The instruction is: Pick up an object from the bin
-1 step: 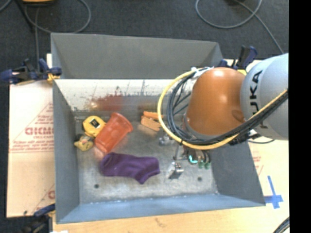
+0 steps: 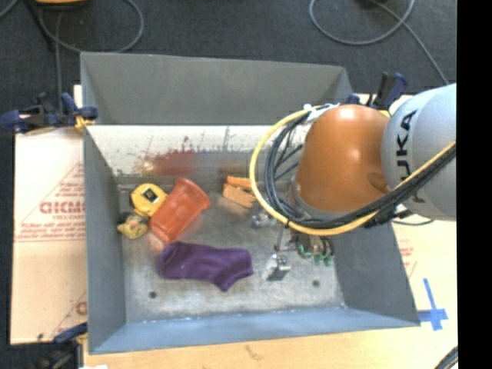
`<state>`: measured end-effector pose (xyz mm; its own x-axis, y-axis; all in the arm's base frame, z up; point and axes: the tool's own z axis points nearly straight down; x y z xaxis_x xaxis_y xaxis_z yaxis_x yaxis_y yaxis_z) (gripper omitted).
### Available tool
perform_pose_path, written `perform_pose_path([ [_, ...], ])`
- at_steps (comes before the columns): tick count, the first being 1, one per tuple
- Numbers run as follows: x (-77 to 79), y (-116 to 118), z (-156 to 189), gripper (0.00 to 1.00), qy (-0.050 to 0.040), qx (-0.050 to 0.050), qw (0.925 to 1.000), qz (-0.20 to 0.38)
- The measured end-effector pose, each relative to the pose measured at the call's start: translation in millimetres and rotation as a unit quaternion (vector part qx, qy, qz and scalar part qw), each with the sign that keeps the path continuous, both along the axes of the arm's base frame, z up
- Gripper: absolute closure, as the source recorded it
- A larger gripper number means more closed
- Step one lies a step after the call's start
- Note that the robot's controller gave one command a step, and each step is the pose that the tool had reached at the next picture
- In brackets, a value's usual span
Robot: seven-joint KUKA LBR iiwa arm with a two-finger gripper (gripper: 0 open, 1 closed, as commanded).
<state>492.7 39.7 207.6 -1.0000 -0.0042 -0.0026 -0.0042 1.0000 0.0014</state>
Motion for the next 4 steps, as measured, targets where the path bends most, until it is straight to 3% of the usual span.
perform_pose_path([
  [1,8.5,10,-39,0.00,-0.0032,-0.001,0.9994,0.033],
  [2,2.2,7,-106,0.00,-0.0025,-0.001,0.9896,0.144],
  [3,17.6,20,-133,0.00,0.0058,-0.002,0.9671,0.254],
  [4,32.5,33,-131,1.00,0.0096,-0.004,0.9634,0.268],
])
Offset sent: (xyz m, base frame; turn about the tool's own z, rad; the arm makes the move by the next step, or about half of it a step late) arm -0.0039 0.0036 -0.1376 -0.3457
